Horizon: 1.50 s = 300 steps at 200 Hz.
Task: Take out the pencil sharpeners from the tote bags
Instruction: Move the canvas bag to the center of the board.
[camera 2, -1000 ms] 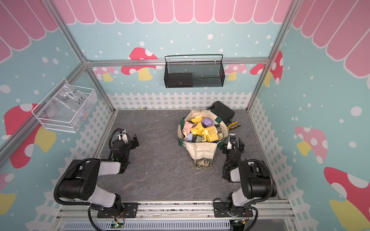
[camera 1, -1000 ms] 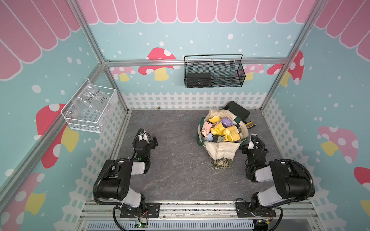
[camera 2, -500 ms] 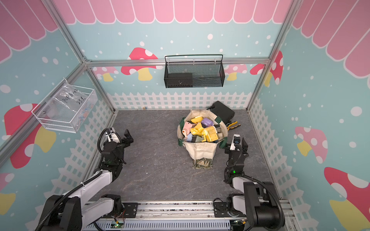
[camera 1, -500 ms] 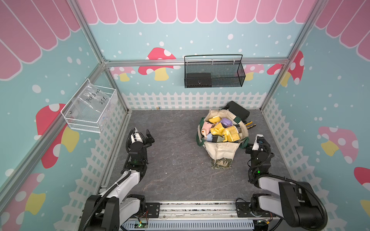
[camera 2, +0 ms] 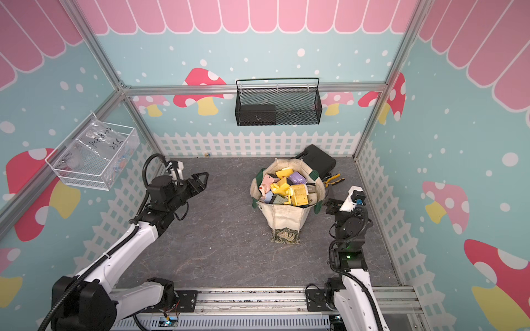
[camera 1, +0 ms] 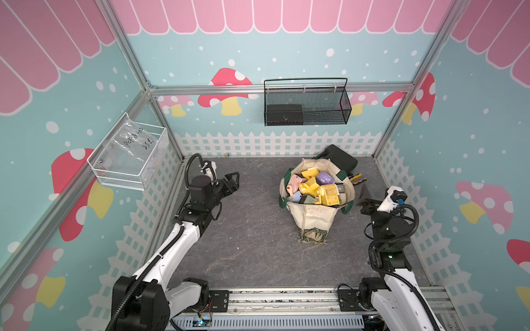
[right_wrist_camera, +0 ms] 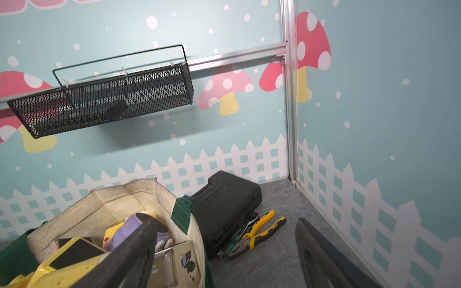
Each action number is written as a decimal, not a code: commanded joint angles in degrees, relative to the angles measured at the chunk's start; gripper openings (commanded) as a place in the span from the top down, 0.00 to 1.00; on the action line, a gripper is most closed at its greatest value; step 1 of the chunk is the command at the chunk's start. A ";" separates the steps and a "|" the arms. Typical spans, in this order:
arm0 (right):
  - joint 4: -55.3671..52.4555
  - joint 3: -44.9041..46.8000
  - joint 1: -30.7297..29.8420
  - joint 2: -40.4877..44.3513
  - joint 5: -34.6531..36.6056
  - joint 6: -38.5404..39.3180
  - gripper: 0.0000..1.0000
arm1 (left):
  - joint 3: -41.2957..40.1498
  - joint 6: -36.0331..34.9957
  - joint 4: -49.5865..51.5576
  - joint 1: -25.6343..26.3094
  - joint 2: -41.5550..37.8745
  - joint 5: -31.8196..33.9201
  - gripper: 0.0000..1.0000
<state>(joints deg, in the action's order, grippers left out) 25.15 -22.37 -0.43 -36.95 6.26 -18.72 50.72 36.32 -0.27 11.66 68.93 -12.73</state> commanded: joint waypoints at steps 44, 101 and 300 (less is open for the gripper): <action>-14.96 -6.18 -0.27 -4.38 -12.00 -1.96 0.14 | 23.34 -2.69 26.70 17.07 11.89 -5.03 0.18; -17.37 -7.01 -0.27 -1.22 -12.57 -1.19 0.14 | 33.75 -7.02 38.68 23.36 21.14 0.31 0.21; -25.28 -10.93 -0.28 3.95 -14.72 -0.50 0.16 | 48.59 -11.89 50.80 24.48 35.01 14.52 1.00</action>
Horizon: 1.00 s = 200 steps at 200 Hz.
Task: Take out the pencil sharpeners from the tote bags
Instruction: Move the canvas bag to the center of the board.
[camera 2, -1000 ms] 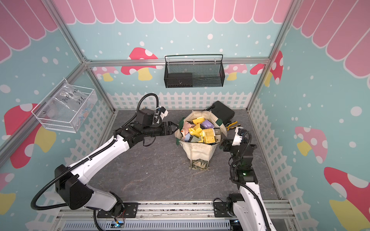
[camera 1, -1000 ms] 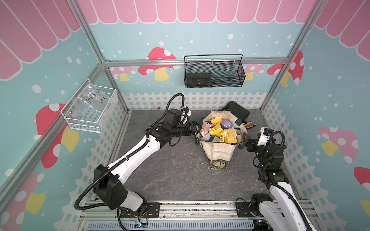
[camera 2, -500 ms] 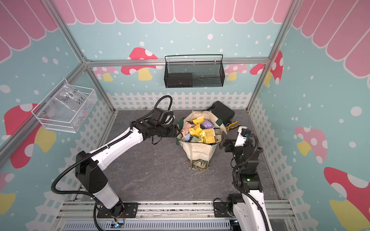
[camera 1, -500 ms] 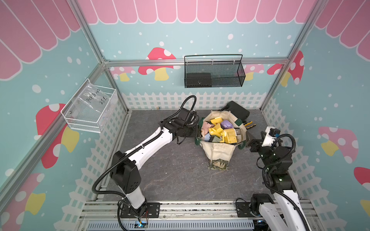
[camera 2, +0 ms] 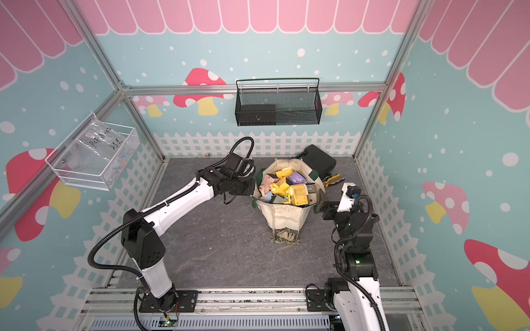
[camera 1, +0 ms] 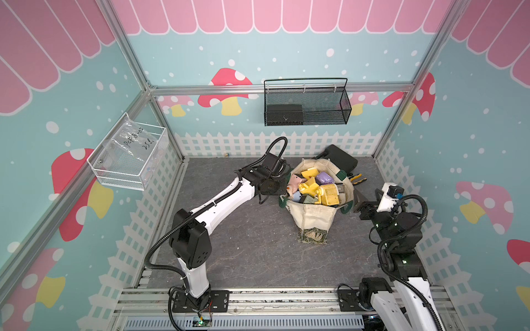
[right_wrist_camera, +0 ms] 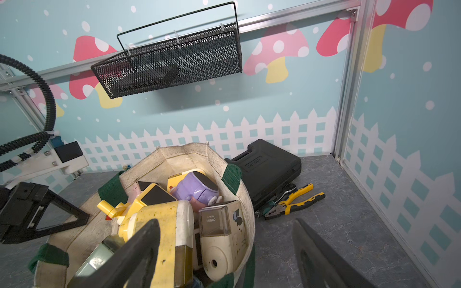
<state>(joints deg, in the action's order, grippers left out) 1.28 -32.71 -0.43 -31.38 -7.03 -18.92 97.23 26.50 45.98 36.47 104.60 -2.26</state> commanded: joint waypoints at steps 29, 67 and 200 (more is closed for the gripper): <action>-3.76 -3.19 -0.28 -7.10 -5.24 -1.81 0.16 | -2.05 -4.63 5.51 -2.52 -5.41 3.85 1.00; -7.55 -7.41 -0.28 -14.95 -11.27 -2.66 0.23 | -8.70 -6.59 7.09 -5.91 -12.17 3.03 1.00; -7.63 -18.71 -20.75 -38.37 -21.56 -7.52 0.32 | -24.93 -10.42 6.52 -28.98 -32.82 2.86 1.00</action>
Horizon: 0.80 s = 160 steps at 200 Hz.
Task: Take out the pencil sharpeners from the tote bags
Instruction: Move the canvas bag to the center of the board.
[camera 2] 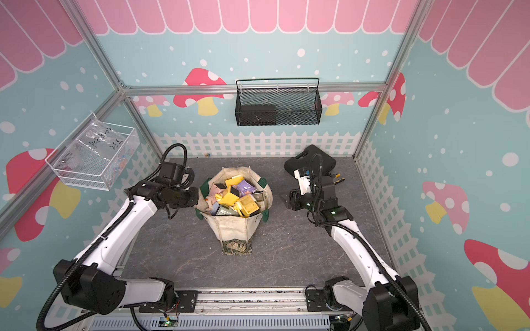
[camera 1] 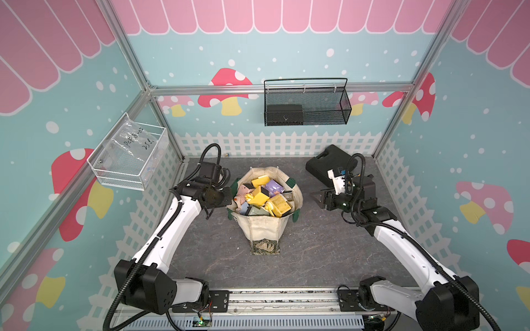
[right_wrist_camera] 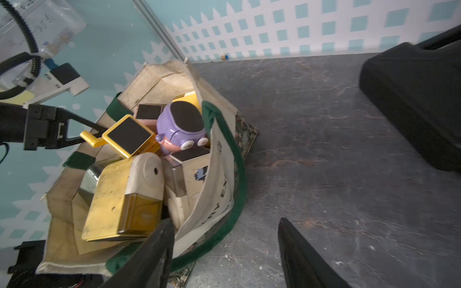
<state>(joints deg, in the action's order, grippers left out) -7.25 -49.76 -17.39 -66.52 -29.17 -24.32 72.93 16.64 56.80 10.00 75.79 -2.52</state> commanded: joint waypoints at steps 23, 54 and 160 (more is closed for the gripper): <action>1.01 -4.60 -7.64 -8.15 1.75 -2.45 0.41 | -1.37 0.30 -4.81 -3.94 -4.03 3.40 1.00; 1.97 -8.22 -10.32 -13.13 3.41 -3.58 0.42 | -0.75 0.88 -5.44 -5.05 -3.55 2.80 1.00; -1.76 -14.40 -16.95 -21.92 6.34 -2.71 0.89 | 7.69 6.11 -5.03 -12.62 1.41 -3.49 1.00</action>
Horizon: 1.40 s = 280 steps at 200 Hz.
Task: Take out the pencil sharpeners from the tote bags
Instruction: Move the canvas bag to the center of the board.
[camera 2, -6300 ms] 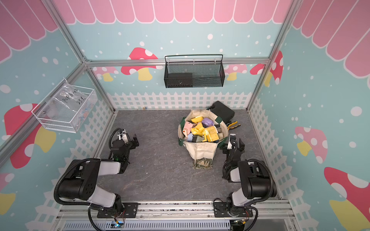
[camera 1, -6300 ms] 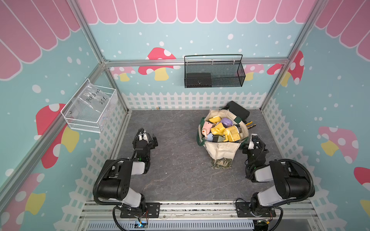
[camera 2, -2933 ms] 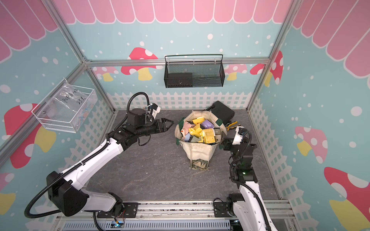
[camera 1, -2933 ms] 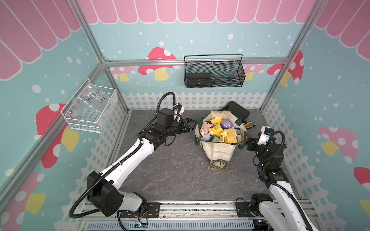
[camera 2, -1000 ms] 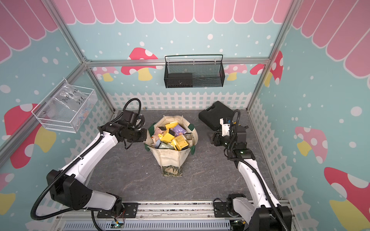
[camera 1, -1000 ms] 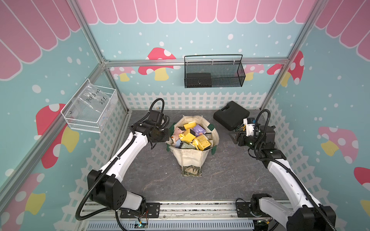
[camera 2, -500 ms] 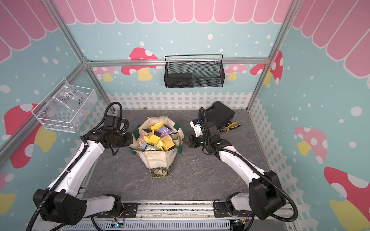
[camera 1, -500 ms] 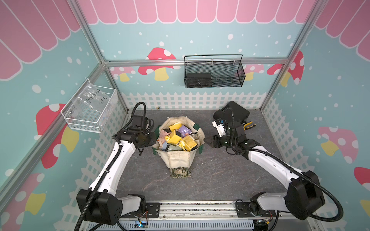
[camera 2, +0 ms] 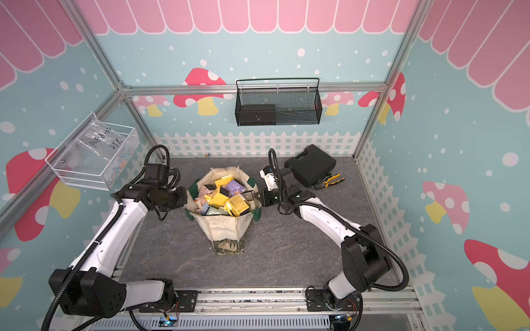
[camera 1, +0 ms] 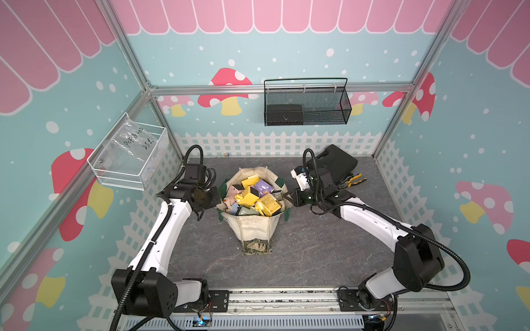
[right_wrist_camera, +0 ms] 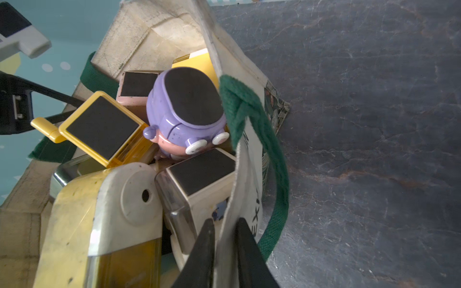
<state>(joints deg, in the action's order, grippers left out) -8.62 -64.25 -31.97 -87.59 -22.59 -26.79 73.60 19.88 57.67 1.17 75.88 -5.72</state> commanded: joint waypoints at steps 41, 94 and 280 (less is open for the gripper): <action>1.20 -0.13 -9.07 -2.01 -1.00 -1.28 0.99 | 8.05 3.91 -7.53 -4.56 3.00 -2.41 1.00; 3.17 0.00 -13.36 -3.18 -2.48 -1.25 0.96 | 0.84 3.73 -15.22 -6.15 -1.73 -1.28 1.00; -27.04 -33.43 -12.95 -13.88 -13.10 38.16 0.33 | -5.93 3.76 -19.51 -6.51 -6.09 -11.63 1.00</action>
<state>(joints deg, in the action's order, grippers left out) -27.00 -92.58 -44.69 -96.44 -33.04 -0.10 67.51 22.59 44.53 -5.19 71.66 -13.76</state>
